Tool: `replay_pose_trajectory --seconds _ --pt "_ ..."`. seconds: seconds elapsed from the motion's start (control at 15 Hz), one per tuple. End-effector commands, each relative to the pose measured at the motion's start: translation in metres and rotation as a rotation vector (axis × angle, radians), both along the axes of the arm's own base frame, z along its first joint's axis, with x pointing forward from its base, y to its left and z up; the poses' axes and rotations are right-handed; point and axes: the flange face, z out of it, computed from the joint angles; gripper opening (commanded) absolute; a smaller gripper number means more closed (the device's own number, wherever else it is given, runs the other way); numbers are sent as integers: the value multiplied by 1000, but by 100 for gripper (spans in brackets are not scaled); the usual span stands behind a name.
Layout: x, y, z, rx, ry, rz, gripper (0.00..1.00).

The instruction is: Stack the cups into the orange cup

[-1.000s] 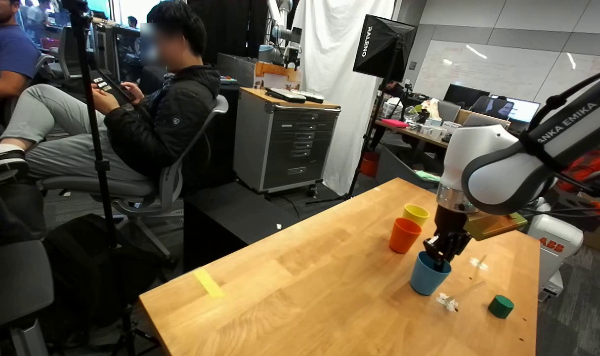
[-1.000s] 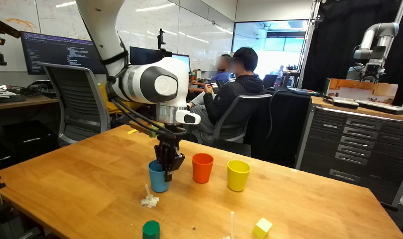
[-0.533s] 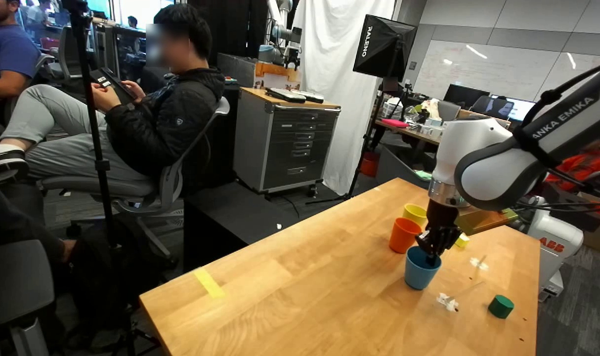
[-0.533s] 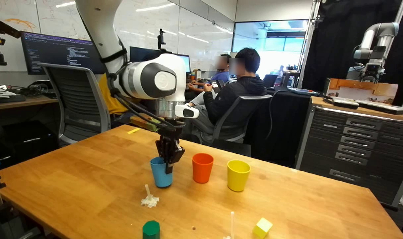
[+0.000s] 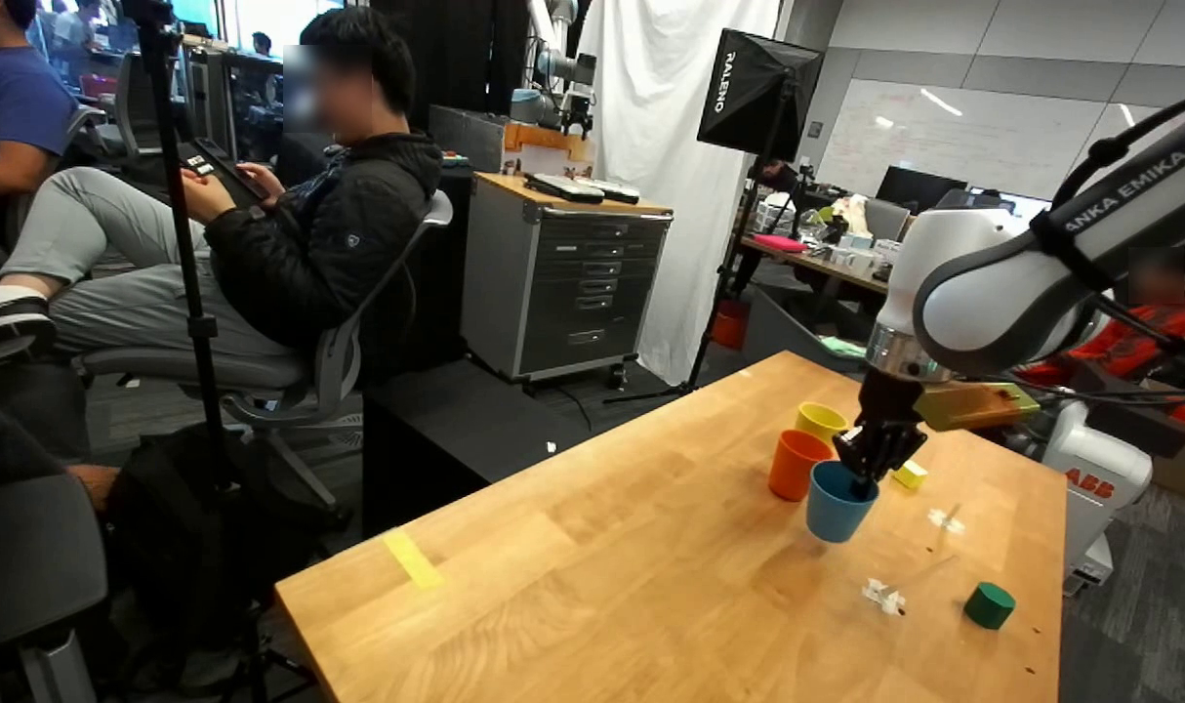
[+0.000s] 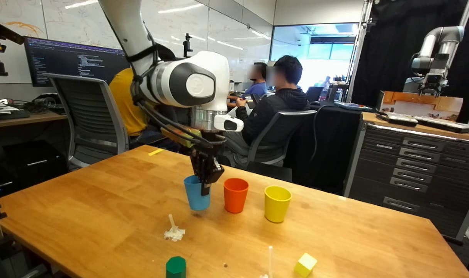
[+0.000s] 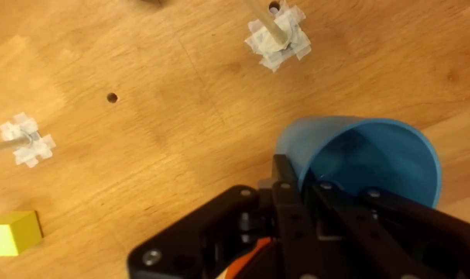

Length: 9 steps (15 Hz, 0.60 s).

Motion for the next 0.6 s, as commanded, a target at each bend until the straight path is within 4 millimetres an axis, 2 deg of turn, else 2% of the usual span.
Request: replay_pose_trajectory --seconds 0.0,0.4,0.53 --pt "-7 -27 48 100 -58 -16 5" --pt "-17 -81 116 247 -187 -78 5" --pt "-16 -95 131 276 -214 -111 5"
